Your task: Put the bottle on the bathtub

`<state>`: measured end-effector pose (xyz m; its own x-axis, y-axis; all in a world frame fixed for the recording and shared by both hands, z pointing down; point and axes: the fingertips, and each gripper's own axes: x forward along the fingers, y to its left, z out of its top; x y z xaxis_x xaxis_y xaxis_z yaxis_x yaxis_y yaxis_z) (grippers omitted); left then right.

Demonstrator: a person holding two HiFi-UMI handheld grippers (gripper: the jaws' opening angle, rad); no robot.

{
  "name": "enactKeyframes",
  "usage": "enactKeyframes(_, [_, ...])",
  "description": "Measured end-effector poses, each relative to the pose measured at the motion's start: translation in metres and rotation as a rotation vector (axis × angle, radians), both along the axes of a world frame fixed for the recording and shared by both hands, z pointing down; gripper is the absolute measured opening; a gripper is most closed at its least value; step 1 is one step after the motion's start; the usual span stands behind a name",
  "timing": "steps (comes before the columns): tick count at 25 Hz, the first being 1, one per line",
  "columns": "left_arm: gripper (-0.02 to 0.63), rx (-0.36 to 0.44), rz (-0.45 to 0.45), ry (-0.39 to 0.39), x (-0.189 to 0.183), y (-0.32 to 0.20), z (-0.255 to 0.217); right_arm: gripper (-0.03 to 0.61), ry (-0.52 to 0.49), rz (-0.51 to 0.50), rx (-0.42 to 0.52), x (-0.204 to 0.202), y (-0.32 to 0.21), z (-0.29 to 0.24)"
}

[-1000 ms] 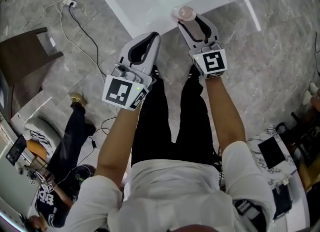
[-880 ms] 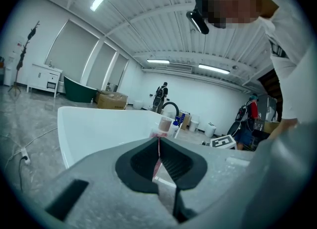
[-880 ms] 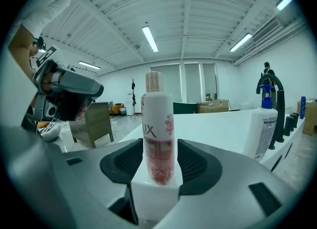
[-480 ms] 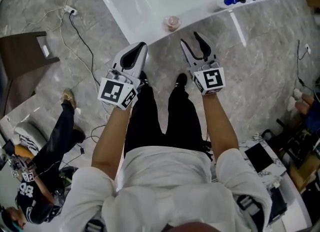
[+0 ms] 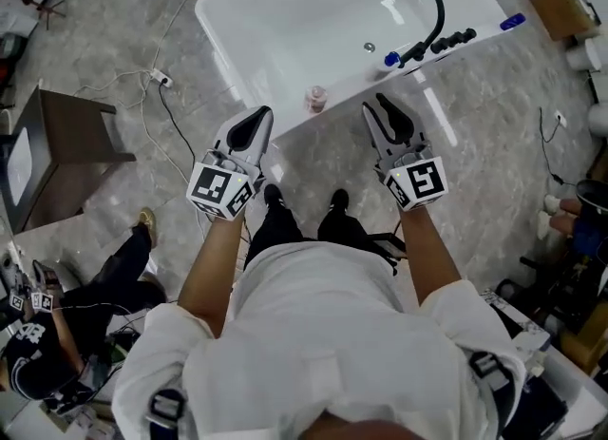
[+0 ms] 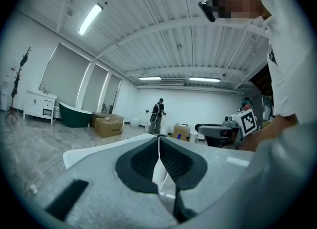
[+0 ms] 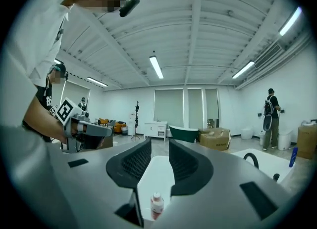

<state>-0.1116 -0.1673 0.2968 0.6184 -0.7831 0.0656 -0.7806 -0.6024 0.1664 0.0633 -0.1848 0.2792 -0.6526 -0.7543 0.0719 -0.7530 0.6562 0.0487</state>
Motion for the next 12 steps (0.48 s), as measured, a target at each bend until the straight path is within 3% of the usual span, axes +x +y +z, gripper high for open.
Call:
enactKeyframes(6, [0.021,0.080,0.053,-0.034,-0.008,0.012,-0.067,0.084,-0.009,0.004,0.093,0.011,0.017,-0.086])
enactKeyframes(12, [0.021,0.139,0.039,-0.017,-0.014,0.021,-0.117,0.055,-0.063,0.040,0.169,0.037,0.035,-0.140])
